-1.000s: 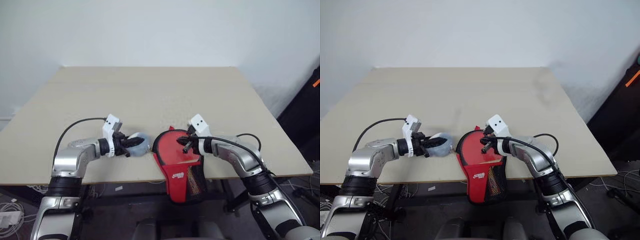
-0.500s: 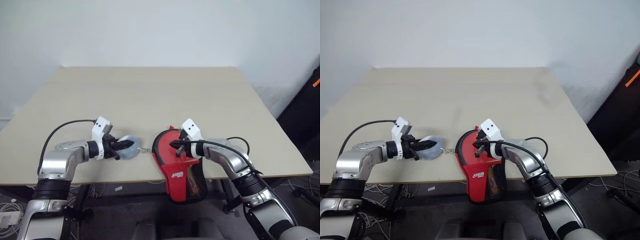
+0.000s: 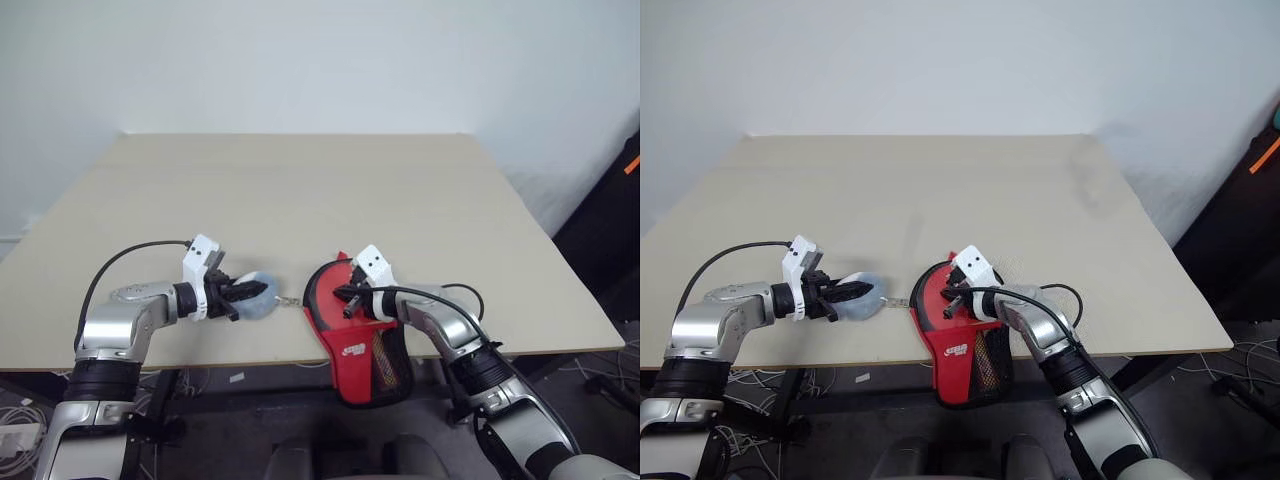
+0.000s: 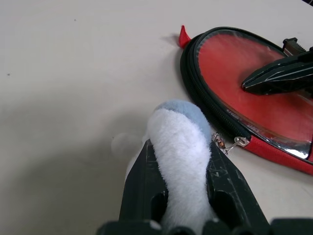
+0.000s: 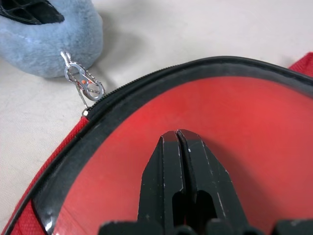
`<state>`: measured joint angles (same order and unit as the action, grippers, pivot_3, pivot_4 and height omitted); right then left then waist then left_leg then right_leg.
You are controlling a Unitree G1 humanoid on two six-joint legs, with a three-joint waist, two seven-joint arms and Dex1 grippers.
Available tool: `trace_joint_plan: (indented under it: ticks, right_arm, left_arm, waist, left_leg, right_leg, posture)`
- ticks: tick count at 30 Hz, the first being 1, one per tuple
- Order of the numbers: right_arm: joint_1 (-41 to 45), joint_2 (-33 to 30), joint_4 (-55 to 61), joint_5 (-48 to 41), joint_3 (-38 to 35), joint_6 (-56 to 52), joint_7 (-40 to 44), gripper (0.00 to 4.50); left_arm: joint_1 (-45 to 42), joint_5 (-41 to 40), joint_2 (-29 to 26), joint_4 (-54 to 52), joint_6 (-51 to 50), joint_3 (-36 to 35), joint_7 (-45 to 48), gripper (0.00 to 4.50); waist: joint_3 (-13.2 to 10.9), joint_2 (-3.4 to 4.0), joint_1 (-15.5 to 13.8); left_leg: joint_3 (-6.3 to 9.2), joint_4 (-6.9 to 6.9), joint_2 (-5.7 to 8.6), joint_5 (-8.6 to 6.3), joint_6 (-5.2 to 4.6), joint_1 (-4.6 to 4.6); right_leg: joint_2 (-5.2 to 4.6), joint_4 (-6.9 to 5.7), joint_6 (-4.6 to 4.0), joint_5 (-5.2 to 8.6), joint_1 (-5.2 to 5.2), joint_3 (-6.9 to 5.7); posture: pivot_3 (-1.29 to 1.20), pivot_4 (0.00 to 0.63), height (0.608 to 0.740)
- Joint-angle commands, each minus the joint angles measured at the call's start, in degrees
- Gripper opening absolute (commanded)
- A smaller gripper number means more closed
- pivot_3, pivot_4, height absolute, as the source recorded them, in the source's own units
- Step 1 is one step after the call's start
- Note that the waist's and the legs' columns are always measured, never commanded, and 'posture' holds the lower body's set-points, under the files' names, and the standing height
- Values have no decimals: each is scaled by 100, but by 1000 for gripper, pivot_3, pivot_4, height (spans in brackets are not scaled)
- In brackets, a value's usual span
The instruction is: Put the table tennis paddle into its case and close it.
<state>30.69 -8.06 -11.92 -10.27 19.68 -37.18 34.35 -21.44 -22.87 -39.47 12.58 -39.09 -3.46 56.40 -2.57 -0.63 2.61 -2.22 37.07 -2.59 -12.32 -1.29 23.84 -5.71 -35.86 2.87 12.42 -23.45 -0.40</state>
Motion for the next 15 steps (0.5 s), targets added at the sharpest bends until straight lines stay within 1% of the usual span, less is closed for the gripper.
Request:
trace_joint_plan:
  ticks: [1, 10, 15]
  right_arm:
    - [-90, 13, 23, 69, -22, 95, 21, 0]
    - [-294, 32, 144, 139, 18, 71, 28, 0]
    - [-366, 45, 247, 172, 63, -2, 30, 0]
  left_arm:
    - [-217, 125, -149, 52, 311, -123, -42, 286]
    - [-40, 277, -274, 37, 484, 13, 131, 286]
    - [-404, 652, -155, 660, 883, 296, 3, 286]
  waist:
    - [1, -1, 0]
    - [3, -3, 4]
    - [9, -8, -1]
  left_leg:
    - [0, 0, 0, 0, 0, 0]
    - [-3, -2, -3, -1, 1, -7]
    - [-5, -4, -4, -1, 2, -19]
  right_leg:
    - [0, 0, 0, 0, 0, 0]
    - [1, -1, 0, 0, 2, 0]
    - [1, -1, 0, 0, 12, 0]
  posture:
    - [0, 0, 740]
    - [0, 0, 740]
    - [0, 0, 740]
